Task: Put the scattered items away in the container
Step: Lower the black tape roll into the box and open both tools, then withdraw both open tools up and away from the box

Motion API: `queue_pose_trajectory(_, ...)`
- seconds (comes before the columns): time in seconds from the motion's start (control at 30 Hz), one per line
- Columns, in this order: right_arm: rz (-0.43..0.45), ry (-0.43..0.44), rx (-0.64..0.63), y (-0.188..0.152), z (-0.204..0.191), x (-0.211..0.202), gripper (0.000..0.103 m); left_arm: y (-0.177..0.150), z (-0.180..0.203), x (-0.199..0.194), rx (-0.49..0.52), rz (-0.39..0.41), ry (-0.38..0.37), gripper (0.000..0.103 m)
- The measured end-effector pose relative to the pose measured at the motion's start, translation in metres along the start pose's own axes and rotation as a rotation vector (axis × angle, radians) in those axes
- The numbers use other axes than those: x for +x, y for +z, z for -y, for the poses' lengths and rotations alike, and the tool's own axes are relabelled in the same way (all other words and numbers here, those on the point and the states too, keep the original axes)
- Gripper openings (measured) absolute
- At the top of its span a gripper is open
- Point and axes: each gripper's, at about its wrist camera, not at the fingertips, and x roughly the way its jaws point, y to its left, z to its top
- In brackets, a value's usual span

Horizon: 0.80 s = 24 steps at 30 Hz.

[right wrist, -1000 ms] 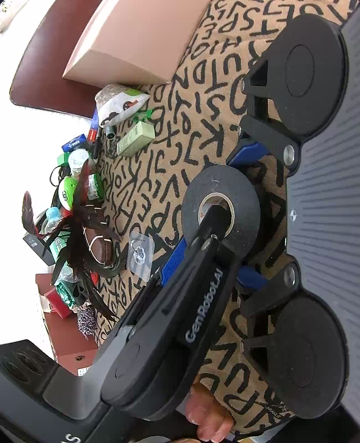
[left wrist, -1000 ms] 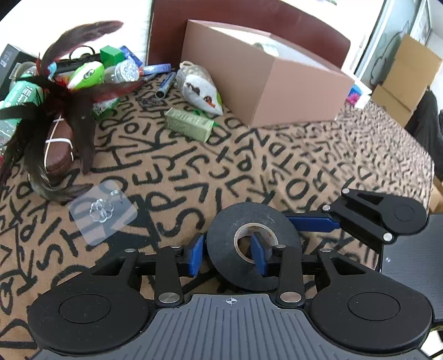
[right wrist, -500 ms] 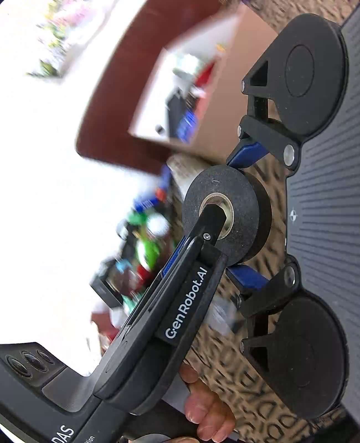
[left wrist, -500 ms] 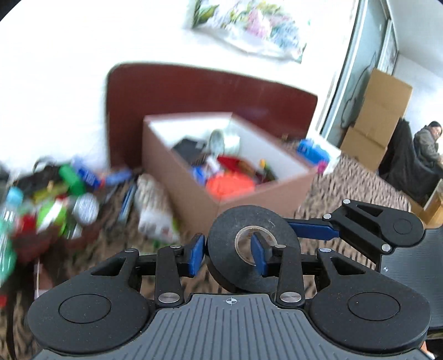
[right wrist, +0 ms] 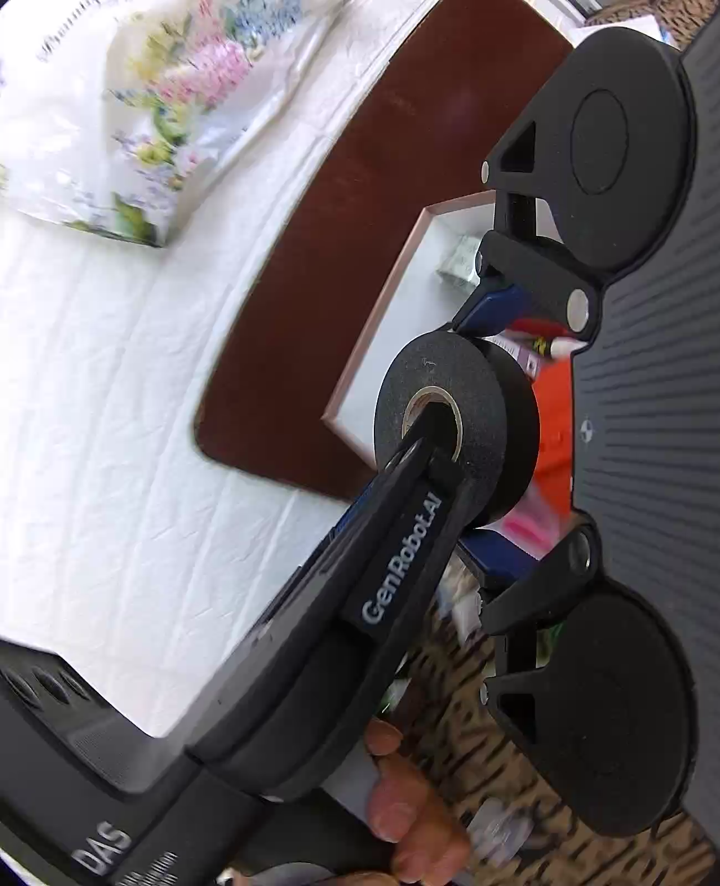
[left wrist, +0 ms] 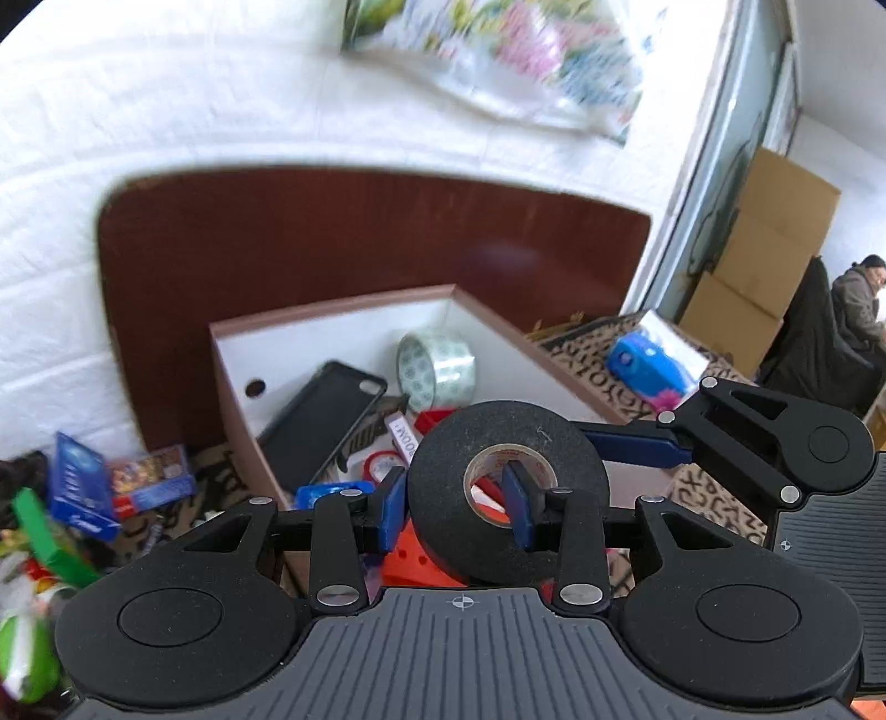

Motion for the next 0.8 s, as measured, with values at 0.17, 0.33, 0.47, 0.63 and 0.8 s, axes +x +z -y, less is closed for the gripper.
queue_pose_trajectory(0.17, -0.070, 0.046, 0.015, -0.006, 0.024, 0.049, 0.080, 0.006, -0.024, 0.050, -0.056, -0.059, -0.006, 0.050)
queue_pose_trajectory(0.33, -0.111, 0.074, 0.016, -0.007, 0.044, 0.083, 0.080, 0.019, -0.033, 0.080, -0.038, -0.065, 0.018, 0.052)
queue_pose_trajectory(0.47, -0.138, 0.052, -0.030, -0.005, 0.049, 0.103, 0.081, 0.027, -0.037, 0.093, -0.044, -0.036, 0.077, 0.084)
queue_pose_trajectory(0.63, -0.146, -0.108, -0.110, -0.008, 0.039, 0.113, 0.099, 0.025, -0.045, 0.075, -0.074, 0.025, 0.130, 0.103)
queue_pose_trajectory(0.8, -0.185, -0.152, -0.098, -0.013, 0.029, 0.097, 0.100, 0.016, -0.046, 0.057, -0.065, 0.028, 0.154, 0.103)
